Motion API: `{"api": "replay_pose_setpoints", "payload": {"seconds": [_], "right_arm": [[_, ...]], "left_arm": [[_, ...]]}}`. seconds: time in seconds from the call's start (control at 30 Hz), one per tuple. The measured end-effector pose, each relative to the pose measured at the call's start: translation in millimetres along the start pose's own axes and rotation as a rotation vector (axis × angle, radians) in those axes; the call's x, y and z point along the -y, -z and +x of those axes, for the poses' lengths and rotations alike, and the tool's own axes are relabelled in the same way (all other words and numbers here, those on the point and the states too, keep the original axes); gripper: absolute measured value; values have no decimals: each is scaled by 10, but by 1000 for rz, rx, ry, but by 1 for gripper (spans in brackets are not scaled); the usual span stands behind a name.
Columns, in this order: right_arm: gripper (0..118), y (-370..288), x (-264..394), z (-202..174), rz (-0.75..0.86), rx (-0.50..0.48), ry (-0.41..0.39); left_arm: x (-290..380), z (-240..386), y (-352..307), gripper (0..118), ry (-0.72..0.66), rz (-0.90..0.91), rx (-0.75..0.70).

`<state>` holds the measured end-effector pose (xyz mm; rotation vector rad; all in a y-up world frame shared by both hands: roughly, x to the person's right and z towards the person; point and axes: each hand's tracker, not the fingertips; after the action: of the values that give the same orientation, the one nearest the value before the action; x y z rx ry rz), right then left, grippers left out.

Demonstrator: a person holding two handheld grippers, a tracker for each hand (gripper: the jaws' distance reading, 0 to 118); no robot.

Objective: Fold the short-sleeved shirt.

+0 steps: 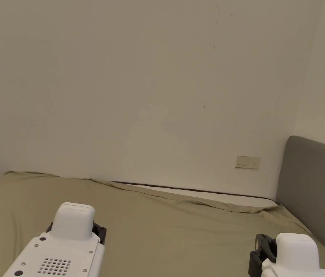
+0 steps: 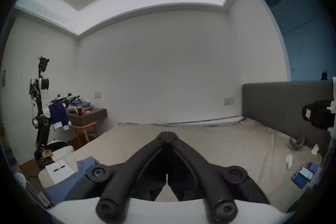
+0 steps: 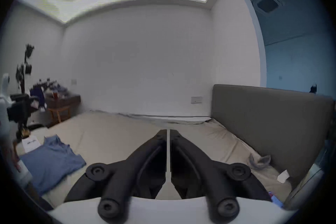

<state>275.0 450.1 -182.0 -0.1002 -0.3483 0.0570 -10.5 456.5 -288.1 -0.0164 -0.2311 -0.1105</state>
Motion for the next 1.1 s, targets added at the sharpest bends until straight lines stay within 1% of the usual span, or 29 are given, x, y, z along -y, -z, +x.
{"api": "replay_pose_setpoints", "payload": {"seconds": [0.03,0.07,0.2,0.33,0.37,0.4,0.5,0.6,0.7,0.73,0.8,0.87,0.93,0.97,1.03,1.1], "right_arm": [[5,-9,18,26,-2,-43,33],[5,-16,44,47,6,-56,54],[5,-42,87,68,9,-26,34],[5,-17,74,128,-3,-46,49],[5,-1,60,124,-9,-77,52],[5,11,49,106,-9,-87,55],[5,106,-23,-125,-12,-180,41],[5,237,-161,-602,-5,-337,14],[5,259,-323,-1353,41,-532,-33],[5,249,-374,-1659,47,-620,-36],[5,147,-459,-2199,46,-769,-29],[5,2,-526,-2727,39,-943,-17],[5,-160,-558,-3083,38,-1087,21],[5,-232,-568,-3208,36,-1116,39],[5,-297,-561,-3322,21,-1114,59],[5,-275,-520,-3342,8,-1109,67]], "left_arm": [[25,-1,12,0,-21,-10,14],[51,3,11,0,-33,-17,19],[131,51,11,0,-47,-17,37],[116,84,12,0,-39,-2,32],[104,70,14,0,-39,-2,28],[85,50,24,0,-40,-5,19],[56,-154,11,0,-56,-29,-52],[22,-541,-104,0,-85,-59,-146],[29,-1120,-374,0,-94,-90,-319],[51,-1330,-508,0,-92,-109,-400],[107,-1706,-779,0,-89,-138,-521],[177,-2077,-1091,0,-91,-166,-630],[243,-2330,-1336,0,-85,-190,-711],[270,-2419,-1425,0,-80,-203,-734],[313,-2521,-1527,0,-66,-225,-730],[358,-2538,-1526,0,-59,-240,-722]]}}
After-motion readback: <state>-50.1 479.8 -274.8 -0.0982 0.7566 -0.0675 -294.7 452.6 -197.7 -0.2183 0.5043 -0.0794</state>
